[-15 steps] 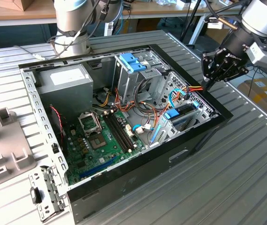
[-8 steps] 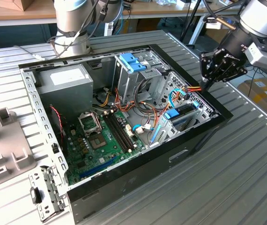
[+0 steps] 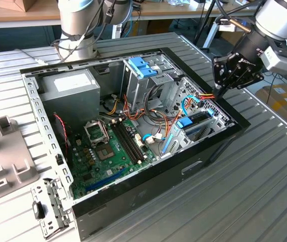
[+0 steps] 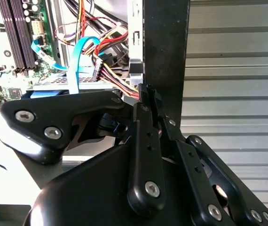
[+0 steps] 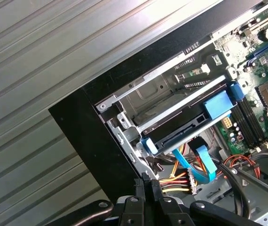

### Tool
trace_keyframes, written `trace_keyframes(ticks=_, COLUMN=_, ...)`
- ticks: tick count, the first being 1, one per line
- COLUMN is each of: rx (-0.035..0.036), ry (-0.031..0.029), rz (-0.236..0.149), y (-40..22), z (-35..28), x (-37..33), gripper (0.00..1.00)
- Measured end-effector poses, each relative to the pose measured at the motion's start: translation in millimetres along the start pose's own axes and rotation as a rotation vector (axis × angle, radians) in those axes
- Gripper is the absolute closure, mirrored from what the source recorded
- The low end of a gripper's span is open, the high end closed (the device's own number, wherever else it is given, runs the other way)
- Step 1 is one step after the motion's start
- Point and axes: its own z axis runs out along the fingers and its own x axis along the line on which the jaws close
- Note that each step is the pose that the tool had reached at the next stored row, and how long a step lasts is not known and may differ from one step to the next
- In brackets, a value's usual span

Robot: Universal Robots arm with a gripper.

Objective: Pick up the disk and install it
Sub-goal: 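Insert the first disk wire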

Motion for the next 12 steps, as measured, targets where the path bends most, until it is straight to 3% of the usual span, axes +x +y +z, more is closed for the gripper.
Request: trace_keyframes(ticks=12, rx=-0.0001, ry=0.0000, rz=0.000, y=3.9, z=0.2, x=-6.1, gripper=0.83)
